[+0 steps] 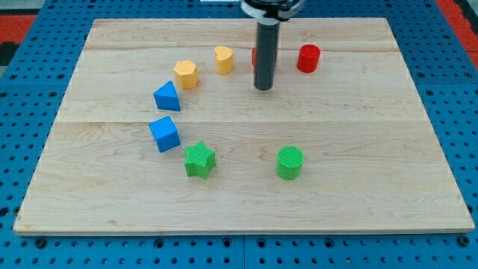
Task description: Place the yellow hexagon to the bottom left of the yellow heart
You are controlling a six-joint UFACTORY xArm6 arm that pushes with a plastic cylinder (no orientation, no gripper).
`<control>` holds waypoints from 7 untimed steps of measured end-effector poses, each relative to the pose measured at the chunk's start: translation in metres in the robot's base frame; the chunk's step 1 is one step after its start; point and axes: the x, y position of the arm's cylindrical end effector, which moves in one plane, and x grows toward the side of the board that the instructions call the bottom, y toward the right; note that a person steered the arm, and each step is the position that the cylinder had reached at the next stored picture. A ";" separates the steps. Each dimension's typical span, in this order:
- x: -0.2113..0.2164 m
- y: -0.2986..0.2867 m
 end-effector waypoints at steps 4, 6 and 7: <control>0.107 0.149; 0.249 0.143; 0.248 0.113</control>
